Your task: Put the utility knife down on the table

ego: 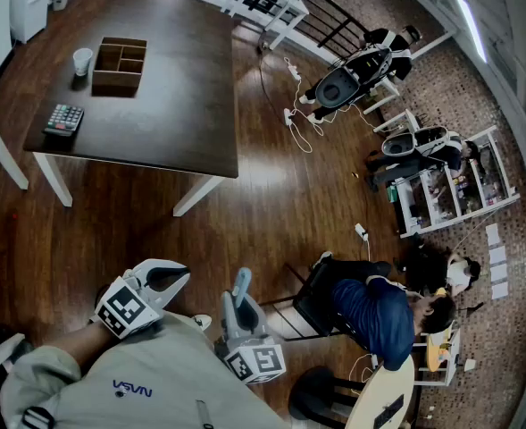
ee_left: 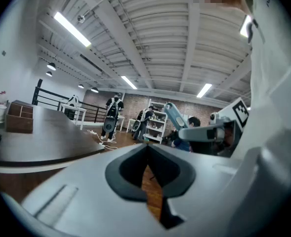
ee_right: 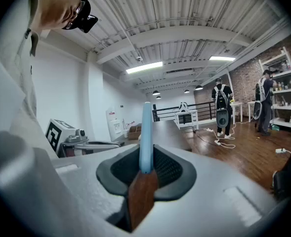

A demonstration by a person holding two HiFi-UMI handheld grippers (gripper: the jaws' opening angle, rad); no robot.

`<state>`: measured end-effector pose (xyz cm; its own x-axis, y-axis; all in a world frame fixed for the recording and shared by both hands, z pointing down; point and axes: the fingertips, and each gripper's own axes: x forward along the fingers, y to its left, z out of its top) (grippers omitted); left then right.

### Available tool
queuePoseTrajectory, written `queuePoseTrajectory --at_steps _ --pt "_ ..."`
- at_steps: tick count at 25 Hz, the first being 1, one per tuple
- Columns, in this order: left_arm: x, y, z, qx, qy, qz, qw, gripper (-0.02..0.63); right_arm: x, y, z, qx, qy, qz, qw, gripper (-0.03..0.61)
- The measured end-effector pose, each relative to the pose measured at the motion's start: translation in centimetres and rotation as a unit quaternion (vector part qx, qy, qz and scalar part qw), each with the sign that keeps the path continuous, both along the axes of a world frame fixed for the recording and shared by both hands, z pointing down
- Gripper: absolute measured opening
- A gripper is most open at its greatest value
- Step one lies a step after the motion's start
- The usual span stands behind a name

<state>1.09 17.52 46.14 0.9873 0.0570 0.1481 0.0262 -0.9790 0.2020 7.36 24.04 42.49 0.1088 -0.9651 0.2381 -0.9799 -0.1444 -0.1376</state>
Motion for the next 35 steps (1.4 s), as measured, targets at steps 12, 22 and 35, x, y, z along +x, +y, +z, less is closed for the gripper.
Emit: queuePoseTrajectory --at_steps 12,22,35 --pt "-1.2 -0.7 0.4 -0.009 -0.002 -0.01 0.9999 0.002 -1.0 -0.9 0.2 -0.006 -0.003 -0.007 1.0 0.069" --pt "-3.2 -4.1 0.2 -0.019 0.004 -0.065 0.9977 0.002 -2.3 -5.1 -0.1 -0.026 0.007 -0.063 0.998 0.069" --pt "-5.4 -14.0 0.4 -0.01 -0.016 -0.232 0.9726 0.002 -1.4 -16.1 1.0 -0.01 -0.017 -0.18 0.983 0.069"
